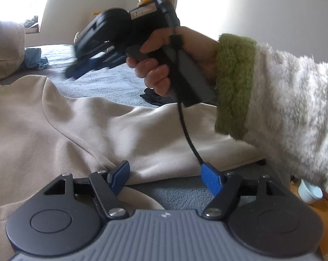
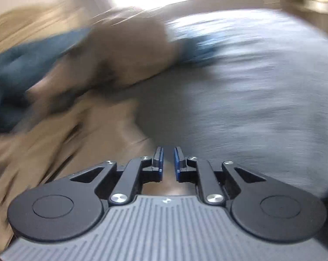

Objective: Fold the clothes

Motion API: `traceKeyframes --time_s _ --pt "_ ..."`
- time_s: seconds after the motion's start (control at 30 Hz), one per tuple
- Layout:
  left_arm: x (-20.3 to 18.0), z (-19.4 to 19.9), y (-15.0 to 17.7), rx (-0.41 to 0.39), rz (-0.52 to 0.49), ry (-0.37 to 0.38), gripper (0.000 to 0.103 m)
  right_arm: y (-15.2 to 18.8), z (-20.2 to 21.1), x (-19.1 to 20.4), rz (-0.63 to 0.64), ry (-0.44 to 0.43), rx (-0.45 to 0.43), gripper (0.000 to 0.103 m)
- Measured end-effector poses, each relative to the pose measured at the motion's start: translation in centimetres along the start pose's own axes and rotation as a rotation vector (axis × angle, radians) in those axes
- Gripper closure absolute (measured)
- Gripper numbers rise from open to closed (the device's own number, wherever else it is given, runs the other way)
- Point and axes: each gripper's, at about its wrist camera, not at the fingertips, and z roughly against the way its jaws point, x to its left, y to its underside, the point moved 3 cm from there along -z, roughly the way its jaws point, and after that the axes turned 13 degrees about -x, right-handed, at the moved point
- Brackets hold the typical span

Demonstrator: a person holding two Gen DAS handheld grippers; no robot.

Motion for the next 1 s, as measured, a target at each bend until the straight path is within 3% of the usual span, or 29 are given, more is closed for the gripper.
traceKeyframes --time_s 0.03,0.07,0.13,0.23,0.37,0.5,0.57,0.63,0.7,0.8,0.9,1.0 --pt "-0.1 0.1 0.0 0.000 0.001 0.001 0.029 0.6 -0.7 0.8 0.031 -0.077 0.070 0.090" --pt "-0.2 0.1 0.1 0.000 0.001 0.001 0.029 1.2 -1.7 1.2 0.062 -0.083 0.119 0.090" --pt "-0.4 0.2 0.1 0.001 -0.001 0.000 0.029 2.1 -3.7 0.7 0.128 0.070 0.164 0.094" --pt "-0.6 0.3 0.0 0.000 -0.006 0.000 0.028 0.4 -3.0 -1.6 0.044 0.297 -0.011 0.088" --pt "-0.7 0.5 -0.3 -0.002 0.005 -0.002 0.028 -1.8 4.2 -2.8 -0.020 0.342 -0.123 0.083" --pt "-0.8 1.1 -1.0 -0.006 0.041 -0.013 0.028 -1.7 14.5 -1.3 0.029 0.420 -0.179 0.074" --pt "-0.9 1.4 -1.5 -0.010 0.064 -0.015 0.028 -0.6 20.6 -0.5 0.034 0.469 -0.224 0.065" --pt "-1.2 1.5 -1.9 -0.009 0.066 -0.021 0.028 1.0 25.7 -0.6 -0.018 0.531 -0.284 0.045" --pt "-1.6 1.4 -2.3 -0.006 0.053 -0.035 0.028 3.5 29.6 -1.5 -0.141 0.583 -0.351 0.044" --pt "-1.7 0.7 -2.9 0.017 0.076 -0.064 0.028 9.2 33.9 -3.8 -0.435 0.598 -0.439 0.043" --pt "-1.9 -0.2 -2.9 0.055 0.070 -0.091 0.028 15.3 35.6 -5.2 -0.673 0.619 -0.509 0.043" --pt "-2.1 -1.2 -2.3 0.098 0.044 -0.114 0.027 19.6 35.7 -5.5 -0.820 0.642 -0.585 0.043"
